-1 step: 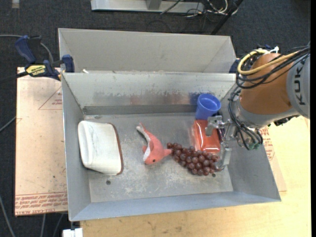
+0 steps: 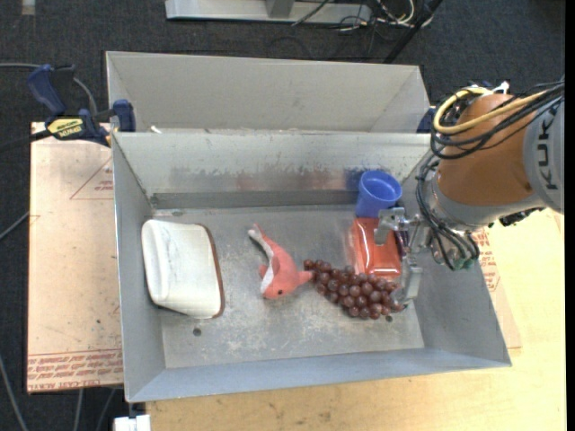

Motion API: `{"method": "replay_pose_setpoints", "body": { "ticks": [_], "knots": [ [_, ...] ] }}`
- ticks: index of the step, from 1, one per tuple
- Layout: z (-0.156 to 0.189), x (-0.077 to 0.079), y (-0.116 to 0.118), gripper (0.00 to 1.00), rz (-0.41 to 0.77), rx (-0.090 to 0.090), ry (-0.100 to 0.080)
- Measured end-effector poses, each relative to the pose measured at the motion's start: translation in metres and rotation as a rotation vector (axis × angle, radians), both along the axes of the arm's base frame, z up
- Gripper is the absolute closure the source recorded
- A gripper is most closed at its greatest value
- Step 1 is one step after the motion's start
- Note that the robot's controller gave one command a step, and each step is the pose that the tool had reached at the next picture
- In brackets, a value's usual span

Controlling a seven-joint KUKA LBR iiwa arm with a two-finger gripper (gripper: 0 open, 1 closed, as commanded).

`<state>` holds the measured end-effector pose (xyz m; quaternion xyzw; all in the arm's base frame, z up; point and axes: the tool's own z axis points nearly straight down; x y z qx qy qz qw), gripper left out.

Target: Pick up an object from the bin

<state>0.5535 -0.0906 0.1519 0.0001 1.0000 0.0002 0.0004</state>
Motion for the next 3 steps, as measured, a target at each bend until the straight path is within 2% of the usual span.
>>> {"method": "replay_pose_setpoints", "body": {
  "ticks": [1, 2, 3],
  "knots": [
    [-0.036, -0.023, 0.006, 0.00, 0.045, -0.001, -0.007],
    [-0.082, -0.008, 0.042, 1.00, 0.380, 0.001, 0.000],
    [-0.082, -0.008, 0.042, 0.00, 0.381, 0.000, -0.002]
  ]
}}
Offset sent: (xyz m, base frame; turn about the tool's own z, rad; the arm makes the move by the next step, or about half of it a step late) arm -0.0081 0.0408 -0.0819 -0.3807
